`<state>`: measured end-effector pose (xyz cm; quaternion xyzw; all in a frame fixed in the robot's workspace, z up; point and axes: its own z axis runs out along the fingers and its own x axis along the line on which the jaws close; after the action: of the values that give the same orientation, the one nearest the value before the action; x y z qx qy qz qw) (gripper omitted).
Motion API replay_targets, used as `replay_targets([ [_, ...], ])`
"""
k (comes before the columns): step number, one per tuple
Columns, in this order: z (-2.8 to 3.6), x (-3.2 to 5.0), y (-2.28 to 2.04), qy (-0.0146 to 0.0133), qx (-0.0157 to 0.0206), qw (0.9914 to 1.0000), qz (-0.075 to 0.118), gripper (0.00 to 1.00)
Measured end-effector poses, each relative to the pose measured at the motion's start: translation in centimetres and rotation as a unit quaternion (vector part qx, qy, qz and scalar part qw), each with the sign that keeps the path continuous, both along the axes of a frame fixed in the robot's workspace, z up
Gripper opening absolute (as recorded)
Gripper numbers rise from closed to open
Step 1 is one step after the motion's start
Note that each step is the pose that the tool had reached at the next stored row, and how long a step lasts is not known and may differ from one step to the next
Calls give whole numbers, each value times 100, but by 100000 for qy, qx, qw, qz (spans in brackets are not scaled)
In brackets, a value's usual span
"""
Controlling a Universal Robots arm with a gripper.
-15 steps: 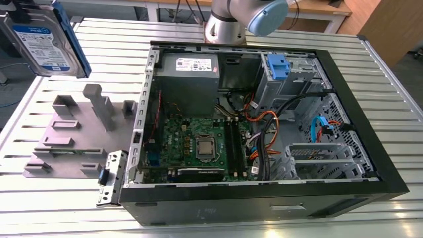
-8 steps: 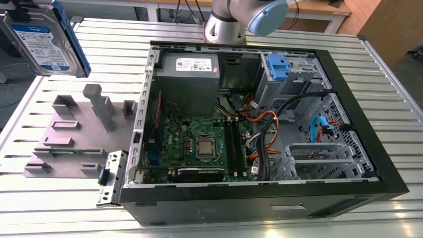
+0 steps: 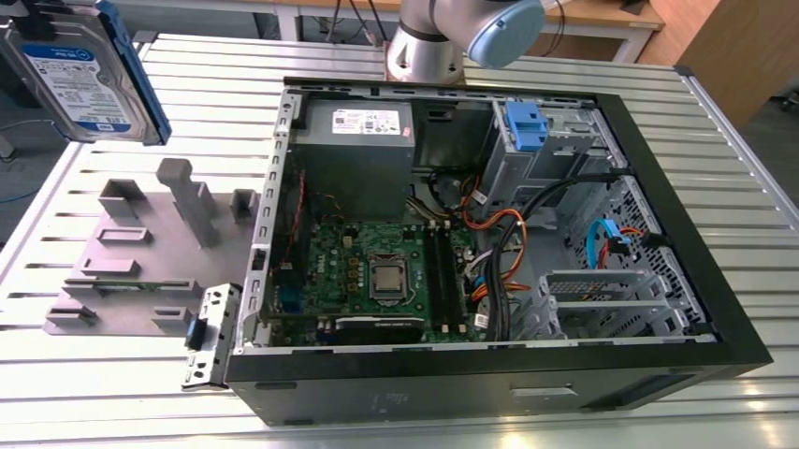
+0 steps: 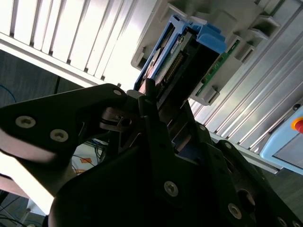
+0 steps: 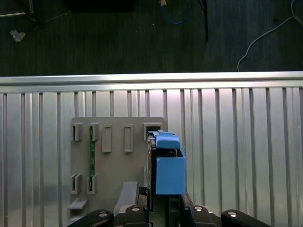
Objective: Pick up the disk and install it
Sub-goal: 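Pick up the disk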
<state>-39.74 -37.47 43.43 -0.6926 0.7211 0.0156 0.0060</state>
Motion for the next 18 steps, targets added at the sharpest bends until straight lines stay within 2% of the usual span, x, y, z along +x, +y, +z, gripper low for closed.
replay_targets([
  [4, 1, 0, 0, 1, 0, 100000, -2, 35],
  [7, 25, 0, 0, 7, -5, 100000, -2, 35],
  [18, 201, 0, 0, -1, 0, 100000, 2, 35],
])
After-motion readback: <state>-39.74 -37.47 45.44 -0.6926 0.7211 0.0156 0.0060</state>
